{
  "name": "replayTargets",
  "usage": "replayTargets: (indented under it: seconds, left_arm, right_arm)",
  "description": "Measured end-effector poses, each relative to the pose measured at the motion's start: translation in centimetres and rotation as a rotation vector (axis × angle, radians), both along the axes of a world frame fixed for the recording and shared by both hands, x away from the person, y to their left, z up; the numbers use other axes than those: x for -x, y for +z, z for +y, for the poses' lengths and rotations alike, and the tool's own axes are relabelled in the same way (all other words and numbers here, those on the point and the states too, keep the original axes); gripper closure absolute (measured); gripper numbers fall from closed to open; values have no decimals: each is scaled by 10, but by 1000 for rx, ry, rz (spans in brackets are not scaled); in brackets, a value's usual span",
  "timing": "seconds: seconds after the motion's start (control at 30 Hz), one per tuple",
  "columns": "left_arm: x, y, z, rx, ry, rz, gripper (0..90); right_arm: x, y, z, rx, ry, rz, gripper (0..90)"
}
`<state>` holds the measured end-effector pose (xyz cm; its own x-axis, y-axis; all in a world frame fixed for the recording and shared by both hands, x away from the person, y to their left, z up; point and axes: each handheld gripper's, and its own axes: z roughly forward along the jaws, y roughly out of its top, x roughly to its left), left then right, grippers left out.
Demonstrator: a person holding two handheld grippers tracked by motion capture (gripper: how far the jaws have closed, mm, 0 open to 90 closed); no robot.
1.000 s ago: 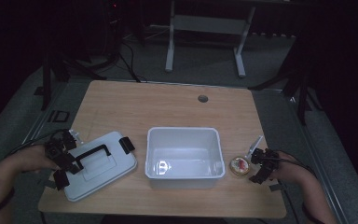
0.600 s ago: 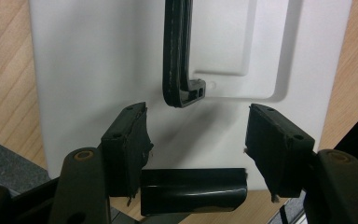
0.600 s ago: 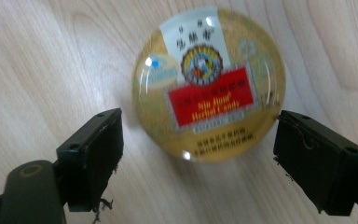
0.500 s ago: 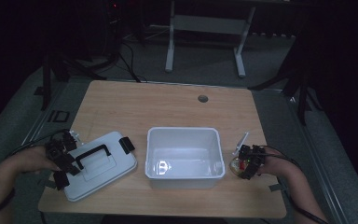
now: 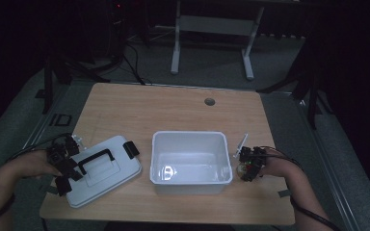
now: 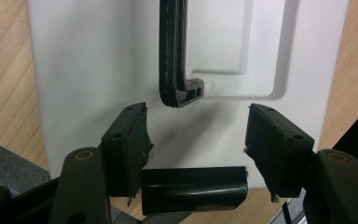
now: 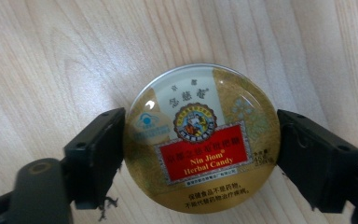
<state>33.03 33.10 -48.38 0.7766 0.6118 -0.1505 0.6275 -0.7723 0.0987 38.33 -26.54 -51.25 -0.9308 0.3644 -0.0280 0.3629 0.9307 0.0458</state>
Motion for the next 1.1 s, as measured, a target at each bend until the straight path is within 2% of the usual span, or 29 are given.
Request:
replayTargets:
  seconds: [0.13, 0.33, 0.63, 0.77, 0.93, 1.1]
  left_arm:
    - [0, 1, 1, -3, -1, -3, 386]
    - [0, 3, 1, -3, -4, -9, 388]
    - [1, 5, 1, -1, -1, -12, 394]
    - [1, 7, 1, 0, 1, -16, 394]
    - [2, 7, 0, -4, -3, -21, 394]
    - [1, 9, 1, -5, 0, -31, 394]
  right_arm:
    - [0, 1, 2, 21, 13, -2, 199]
    - [4, 13, -2, 18, 12, 6, 200]
    - [15, 43, -12, -9, -15, -17, 200]
    - [21, 57, -12, -10, -4, -24, 200]
    - [29, 66, -9, -10, -17, -29, 201]
    - [37, 76, -4, -5, -1, -22, 200]
